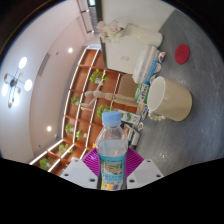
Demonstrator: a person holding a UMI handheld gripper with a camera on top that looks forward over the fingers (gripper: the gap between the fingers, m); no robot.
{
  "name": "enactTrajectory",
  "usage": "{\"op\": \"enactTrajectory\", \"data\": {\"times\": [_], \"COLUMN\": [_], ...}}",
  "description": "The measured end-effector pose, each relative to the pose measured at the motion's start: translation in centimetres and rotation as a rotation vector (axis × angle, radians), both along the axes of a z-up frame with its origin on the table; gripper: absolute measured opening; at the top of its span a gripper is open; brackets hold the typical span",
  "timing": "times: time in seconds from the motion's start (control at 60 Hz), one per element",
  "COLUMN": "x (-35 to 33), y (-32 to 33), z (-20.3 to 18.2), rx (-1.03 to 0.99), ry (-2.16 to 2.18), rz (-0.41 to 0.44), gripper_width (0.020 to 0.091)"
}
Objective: Pour water
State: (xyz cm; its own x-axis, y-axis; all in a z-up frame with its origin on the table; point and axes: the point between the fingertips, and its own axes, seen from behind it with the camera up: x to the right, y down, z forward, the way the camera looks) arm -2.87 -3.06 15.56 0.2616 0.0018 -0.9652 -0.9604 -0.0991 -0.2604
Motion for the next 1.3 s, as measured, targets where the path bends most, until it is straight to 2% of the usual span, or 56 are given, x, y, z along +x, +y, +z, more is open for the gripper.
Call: {"op": "enactTrajectory", "data": {"times": [0.167,0.2,0.217,0.333,0.483,0.667,0.867,0.983,1.083,1.183,1.233,1.3], "x": [3.7,4.2,4.3,5.3,6.6,6.2,6.6,9.3,12.8,17.8,20.9,22.9], "y": [1.5,1.9,2.0,2.5,3.1,3.0,2.8,2.6,3.0,2.1,2.0,0.7], "z": [1.7,1.7,1.6,0.6,0.9,0.5,2.6,5.2,7.5,10.3,10.2,10.7], "rx": [0.047,0.046,0.043,-0.001,0.041,0.008,-0.007,-0.012,-0.017,-0.041,-0.061,-0.133], "ry": [0.323,0.389,0.425,0.612,0.728,0.656,0.141,-0.281,-0.634,-0.977,-1.117,-1.218], "rz": [-0.047,-0.049,-0.048,-0.053,-0.067,-0.054,-0.031,-0.064,-0.128,-0.261,-0.331,-0.356], "gripper_width": [0.0281,0.0282,0.0308,0.0311,0.0311,0.0310,0.0311,0.0310,0.0312,0.0323,0.0322,0.0321]}}
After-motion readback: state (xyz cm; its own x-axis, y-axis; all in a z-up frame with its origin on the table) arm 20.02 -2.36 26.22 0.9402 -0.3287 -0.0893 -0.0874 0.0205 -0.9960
